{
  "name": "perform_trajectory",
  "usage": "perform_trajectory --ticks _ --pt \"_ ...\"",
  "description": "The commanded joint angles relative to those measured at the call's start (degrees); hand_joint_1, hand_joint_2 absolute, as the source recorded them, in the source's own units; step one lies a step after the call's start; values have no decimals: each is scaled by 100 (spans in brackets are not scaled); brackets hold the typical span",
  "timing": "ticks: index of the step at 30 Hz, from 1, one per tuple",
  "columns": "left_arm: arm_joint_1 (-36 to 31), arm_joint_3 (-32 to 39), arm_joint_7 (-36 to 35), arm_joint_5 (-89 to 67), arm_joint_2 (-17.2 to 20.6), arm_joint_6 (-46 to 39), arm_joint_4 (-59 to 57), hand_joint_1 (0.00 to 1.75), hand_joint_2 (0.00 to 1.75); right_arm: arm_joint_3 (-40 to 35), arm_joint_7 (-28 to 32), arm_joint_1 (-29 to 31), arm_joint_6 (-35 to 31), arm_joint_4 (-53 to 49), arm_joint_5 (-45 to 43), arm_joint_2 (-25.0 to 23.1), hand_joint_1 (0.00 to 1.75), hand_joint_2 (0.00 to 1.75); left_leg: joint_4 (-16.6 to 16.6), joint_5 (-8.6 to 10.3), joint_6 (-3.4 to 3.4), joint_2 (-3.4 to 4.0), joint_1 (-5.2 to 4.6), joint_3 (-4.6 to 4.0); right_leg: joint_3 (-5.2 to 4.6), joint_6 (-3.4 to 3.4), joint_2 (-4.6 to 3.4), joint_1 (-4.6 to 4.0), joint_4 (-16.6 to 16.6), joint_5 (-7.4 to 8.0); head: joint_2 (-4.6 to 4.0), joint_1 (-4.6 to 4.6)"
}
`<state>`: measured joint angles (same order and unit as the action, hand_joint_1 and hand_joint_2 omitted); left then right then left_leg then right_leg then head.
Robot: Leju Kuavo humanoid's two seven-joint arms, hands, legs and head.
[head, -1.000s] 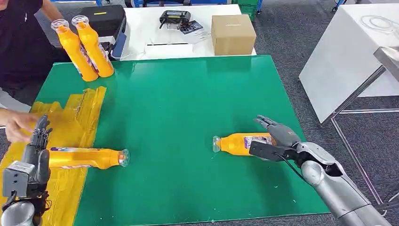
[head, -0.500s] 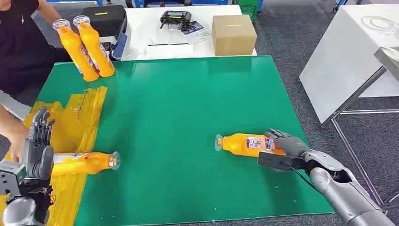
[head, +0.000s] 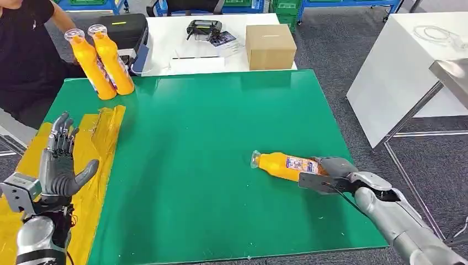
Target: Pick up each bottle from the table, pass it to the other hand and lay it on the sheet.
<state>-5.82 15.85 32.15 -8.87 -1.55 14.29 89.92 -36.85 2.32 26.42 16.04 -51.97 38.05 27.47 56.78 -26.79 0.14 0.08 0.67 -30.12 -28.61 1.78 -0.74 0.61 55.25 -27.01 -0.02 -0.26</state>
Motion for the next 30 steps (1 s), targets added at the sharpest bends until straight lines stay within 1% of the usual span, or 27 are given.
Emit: perform_trajectory --ticks 1,2,3,4,5,6,8,9,10,11,12,13,14,16,17,18,20,21,22,23,24,25,27,28,30 --pt "-204 -102 -17 60 -4 -8 -358 0 175 -410 -32 -447 23 722 15 -321 175 175 -9 13 0 -24 14 -3 12 -6 28 -14 -25 11 0 2" --pt "-165 -96 -17 64 -7 -2 -332 0 175 -336 -57 -460 -33 739 -34 -406 175 175 -8 10 0 -21 11 7 23 -5 23 -12 -23 8 0 -2" --pt "-123 -53 -51 142 -45 16 -316 0 175 -236 -107 -492 -159 739 -83 -494 175 175 -14 18 0 -23 12 -1 17 -7 26 -13 -31 16 0 0" --pt "-11 -2 -153 312 -87 124 -235 0 175 -73 -170 -578 -416 680 -85 -668 175 175 -20 29 1 -27 12 -16 3 -8 31 -14 -38 26 0 0" --pt "86 48 -263 487 -130 234 -184 0 175 100 -174 -654 -585 608 -131 -829 175 175 -11 8 1 -7 13 15 29 -5 7 -14 -28 13 0 0" --pt "172 106 -363 790 -181 435 -142 0 175 252 -144 -715 -800 497 -144 -1007 175 175 -19 21 1 -11 14 -2 14 -8 13 -15 -38 25 0 2" --pt "420 229 -622 1505 -317 839 -7 0 175 655 156 -863 -1240 52 -486 -1513 175 175 -14 4 -1 22 12 15 26 -7 -22 -15 -26 18 0 2" --pt "559 242 -682 1729 -390 988 110 0 175 770 281 -957 -1420 -289 -564 -1700 175 175 -23 13 -2 33 14 -3 30 -9 -33 -17 -33 31 0 0" --pt "752 219 -873 2051 -492 1190 255 0 175 942 426 -1145 -1573 -913 -683 -1942 175 175 -20 1 -5 57 13 4 71 -8 -57 -16 -26 27 0 -2" --pt "849 187 -913 2215 -576 1294 347 0 0 1021 537 -1235 -1595 -1353 -789 -2112 175 175 -9 -7 -6 75 14 12 78 -7 -70 -19 -17 20 0 4" --pt "910 106 -921 2220 -636 1326 404 0 0 1056 647 -1297 -1631 -1764 -877 -2275 175 175 -27 16 -8 83 16 -27 33 -15 -73 -21 -32 44 0 2" --pt "949 -8 -944 2282 -734 1338 454 0 175 1041 718 -1342 -1616 -2228 -988 -2458 175 175 -9 -2 -8 84 10 -2 53 -10 -77 -19 -9 20 0 5" --pt "959 -95 -1063 2456 -798 1335 453 0 175 1007 767 -1349 -1622 -2513 -1080 -2591 175 175 -8 1 -10 99 12 -26 28 -14 -88 -21 -4 25 0 0" --pt "993 -343 -1284 2898 -884 1383 451 0 175 852 847 -1284 -1614 -2984 -1273 -2826 175 175 3 0 -9 62 5 -31 19 -9 -56 -14 9 9 0 -4" --pt "1004 -455 -1343 3000 -901 1391 457 0 175 783 860 -1247 -1594 -3111 -1363 -2901 175 175 6 7 -2 52 4 -48 8 -5 -49 -13 12 7 0 -4" --pt "1027 -647 -1491 3367 -913 1456 455 0 175 607 781 -1099 -1568 -3149 -1429 -2959 175 175 11 13 -5 25 2 -75 -15 -8 -21 -11 19 1 0 -7" --pt "1045 -905 -1531 3425 -909 1446 499 0 175 415 752 -889 -1527 -3018 -1530 -3099 175 175 9 22 -2 -17 3 -105 -33 0 15 -10 21 1 0 -2" --pt "1059 -1023 -1549 3437 -900 1388 535 0 175 319 721 -784 -1515 -2910 -1575 -3179 175 175 12 19 -2 -23 5 -114 -35 -1 20 -14 20 -1 0 -4" --pt "1073 -1163 -1263 2861 -895 1001 674 0 175 182 674 -670 -1549 -2763 -1587 -3263 175 175 10 24 -5 -17 3 -126 -47 1 16 -10 21 3 0 -2" --pt "1085 -1278 -1049 2451 -926 817 792 0 175 38 577 -568 -1584 -2624 -1491 -3299 175 175 7 24 -6 -12 3 -131 -48 2 12 -10 19 4 0 -2" --pt "1109 -1390 -1047 2433 -955 833 867 0 175 -81 540 -487 -1576 -2473 -1434 -3364 175 175 15 14 -1 -2 6 -127 -43 -1 6 -13 20 0 0 2" --pt "1143 -1532 -1186 2512 -951 873 917 0 175 -222 487 -391 -1581 -2263 -1352 -3463 175 175 8 25 -6 -10 1 -143 -61 0 9 -5 20 6 0 -2" --pt "1156 -1683 -1118 2325 -974 787 954 0 175 -372 482 -300 -1588 -2023 -1328 -3625 175 175 11 21 -6 -3 1 -142 -61 -4 6 -5 20 5 0 -2" --pt "1153 -1717 -1118 2325 -996 792 952 0 175 -403 465 -302 -1594 -1999 -1320 -3679 175 175 2 27 -8 -20 -3 -147 -63 -1 19 1 13 5 0 0" --pt "1153 -1717 -1118 2325 -996 792 952 0 175 -403 465 -302 -1594 -1999 -1320 -3679 175 175 2 27 -8 -23 -2 -148 -61 -3 23 -1 11 6 0 0"
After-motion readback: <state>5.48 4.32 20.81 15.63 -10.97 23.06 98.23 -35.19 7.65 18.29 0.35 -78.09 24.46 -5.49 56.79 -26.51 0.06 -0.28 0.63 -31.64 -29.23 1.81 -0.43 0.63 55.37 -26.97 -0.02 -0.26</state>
